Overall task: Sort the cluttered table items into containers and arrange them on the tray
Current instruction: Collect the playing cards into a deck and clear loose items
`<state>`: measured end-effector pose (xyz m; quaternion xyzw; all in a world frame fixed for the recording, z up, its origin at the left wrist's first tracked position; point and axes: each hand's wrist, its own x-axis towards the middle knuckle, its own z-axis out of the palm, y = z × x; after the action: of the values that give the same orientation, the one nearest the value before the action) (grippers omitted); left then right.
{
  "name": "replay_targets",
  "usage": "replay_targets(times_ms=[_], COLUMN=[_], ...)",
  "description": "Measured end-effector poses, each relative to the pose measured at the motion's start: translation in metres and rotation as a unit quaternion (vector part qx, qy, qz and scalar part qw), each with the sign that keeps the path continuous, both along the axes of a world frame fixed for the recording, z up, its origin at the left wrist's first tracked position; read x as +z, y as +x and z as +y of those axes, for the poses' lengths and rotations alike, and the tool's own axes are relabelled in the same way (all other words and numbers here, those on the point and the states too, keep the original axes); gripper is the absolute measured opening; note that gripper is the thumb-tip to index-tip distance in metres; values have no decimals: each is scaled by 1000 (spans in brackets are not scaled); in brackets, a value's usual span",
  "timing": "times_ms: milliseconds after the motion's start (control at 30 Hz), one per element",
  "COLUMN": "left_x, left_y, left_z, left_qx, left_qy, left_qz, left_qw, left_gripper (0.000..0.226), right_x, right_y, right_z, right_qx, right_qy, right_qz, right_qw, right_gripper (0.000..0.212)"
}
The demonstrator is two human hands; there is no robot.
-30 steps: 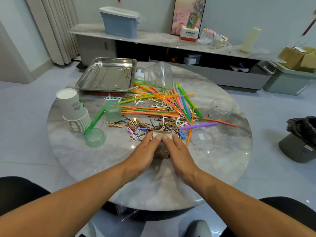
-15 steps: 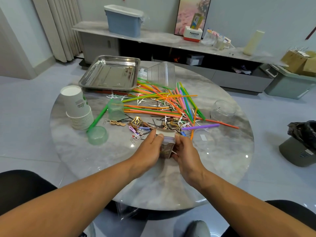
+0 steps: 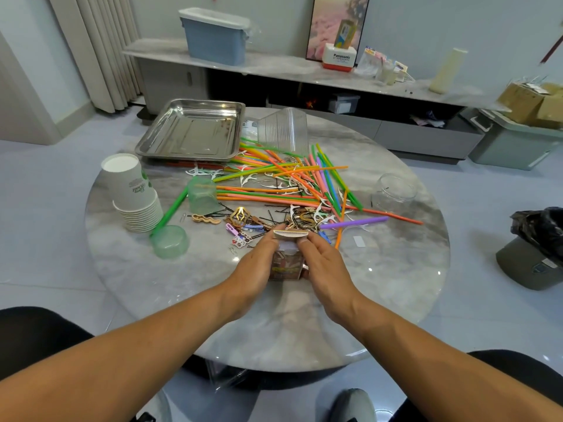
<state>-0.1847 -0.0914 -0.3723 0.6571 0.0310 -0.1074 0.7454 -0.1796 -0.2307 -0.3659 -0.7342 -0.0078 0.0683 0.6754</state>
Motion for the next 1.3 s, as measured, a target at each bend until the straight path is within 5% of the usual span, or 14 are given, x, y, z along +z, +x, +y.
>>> replay_targets(times_ms=[400, 1300], left_x=[-3, -21], left_y=[-8, -4], left_z=[8, 13], left_qx=[26, -6], left_qy=[93, 166], left_qz=[-123, -142], left_qw=[988, 976], left_gripper=[28, 65], right_x=[4, 6], right_y=[3, 2], right_z=[-12, -16], right_qx=[14, -77], right_qy=[-59, -223], right_qz=[-86, -186], right_qw=[994, 954], right_gripper=[25, 12])
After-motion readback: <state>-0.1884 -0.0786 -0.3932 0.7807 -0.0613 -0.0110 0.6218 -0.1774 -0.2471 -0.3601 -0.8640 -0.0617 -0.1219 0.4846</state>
